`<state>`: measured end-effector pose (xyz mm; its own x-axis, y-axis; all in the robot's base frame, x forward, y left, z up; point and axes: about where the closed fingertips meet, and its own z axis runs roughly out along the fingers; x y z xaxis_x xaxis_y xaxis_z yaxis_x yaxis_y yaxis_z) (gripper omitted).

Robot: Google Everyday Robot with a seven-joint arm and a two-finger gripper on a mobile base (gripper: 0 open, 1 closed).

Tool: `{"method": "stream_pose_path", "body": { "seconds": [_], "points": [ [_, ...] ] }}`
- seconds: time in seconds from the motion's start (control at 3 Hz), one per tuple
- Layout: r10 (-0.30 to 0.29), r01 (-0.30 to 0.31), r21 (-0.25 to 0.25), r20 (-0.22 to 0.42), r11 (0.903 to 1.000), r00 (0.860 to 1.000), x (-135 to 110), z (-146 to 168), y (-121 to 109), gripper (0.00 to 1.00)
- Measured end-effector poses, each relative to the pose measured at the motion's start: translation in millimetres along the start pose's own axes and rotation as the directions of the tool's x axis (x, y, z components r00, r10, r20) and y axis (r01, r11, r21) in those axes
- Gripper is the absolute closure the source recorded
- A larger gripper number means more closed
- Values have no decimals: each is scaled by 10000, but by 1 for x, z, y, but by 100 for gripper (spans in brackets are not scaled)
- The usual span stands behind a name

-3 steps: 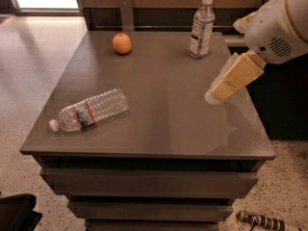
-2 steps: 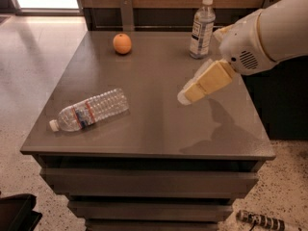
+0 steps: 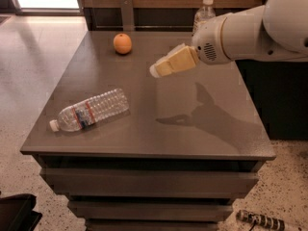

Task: Pick orange

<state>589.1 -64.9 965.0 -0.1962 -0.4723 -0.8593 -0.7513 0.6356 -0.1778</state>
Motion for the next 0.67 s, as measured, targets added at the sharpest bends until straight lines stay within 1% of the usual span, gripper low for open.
{"method": "stream_pose_path", "body": {
  "seconds": [0.33, 0.67],
  "points": [
    [442, -471, 938, 321, 9945, 9985, -17, 17, -30, 0],
    [426, -454, 930, 319, 9946, 9986, -17, 17, -30, 0]
  ]
}}
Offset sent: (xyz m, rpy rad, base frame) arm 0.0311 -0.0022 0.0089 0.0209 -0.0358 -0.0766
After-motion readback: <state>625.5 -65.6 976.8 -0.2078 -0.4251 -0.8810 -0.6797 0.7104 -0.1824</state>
